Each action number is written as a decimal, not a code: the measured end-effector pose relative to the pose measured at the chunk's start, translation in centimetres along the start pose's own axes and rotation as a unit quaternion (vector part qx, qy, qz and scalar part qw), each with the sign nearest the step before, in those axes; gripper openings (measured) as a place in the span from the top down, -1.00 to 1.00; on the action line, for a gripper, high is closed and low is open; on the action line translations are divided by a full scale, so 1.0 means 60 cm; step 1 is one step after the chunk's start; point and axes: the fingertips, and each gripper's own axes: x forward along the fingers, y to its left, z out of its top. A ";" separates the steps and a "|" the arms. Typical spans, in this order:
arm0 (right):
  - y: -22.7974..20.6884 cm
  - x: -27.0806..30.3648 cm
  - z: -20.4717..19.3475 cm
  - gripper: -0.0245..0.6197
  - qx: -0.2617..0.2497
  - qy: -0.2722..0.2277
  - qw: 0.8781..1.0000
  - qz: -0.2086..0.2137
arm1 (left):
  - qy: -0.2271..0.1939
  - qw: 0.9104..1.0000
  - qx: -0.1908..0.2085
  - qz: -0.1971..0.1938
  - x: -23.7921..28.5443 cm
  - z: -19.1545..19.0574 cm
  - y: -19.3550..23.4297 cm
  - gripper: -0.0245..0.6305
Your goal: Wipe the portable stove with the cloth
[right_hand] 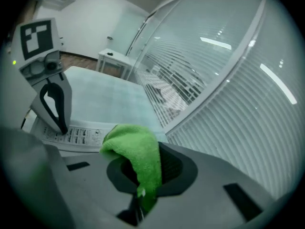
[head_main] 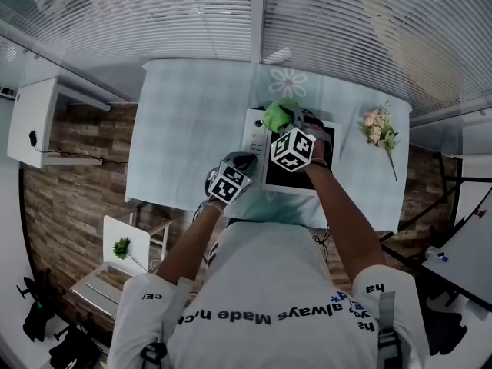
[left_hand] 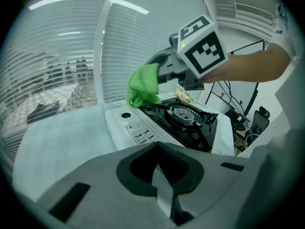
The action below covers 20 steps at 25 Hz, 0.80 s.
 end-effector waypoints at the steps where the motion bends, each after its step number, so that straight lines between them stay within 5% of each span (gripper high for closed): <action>1: 0.028 0.006 0.001 0.84 -0.016 0.003 1.000 0.018 | 0.000 1.000 0.000 0.000 -0.001 -0.001 0.000 0.89; 6: 0.130 0.029 -0.040 0.84 -0.054 0.039 0.995 0.077 | -0.003 1.000 -0.003 -0.002 0.002 0.002 -0.002 0.89; 20: 0.166 0.000 -0.058 0.84 0.001 0.063 0.991 0.122 | -0.003 1.000 -0.002 -0.009 0.001 0.002 -0.003 0.89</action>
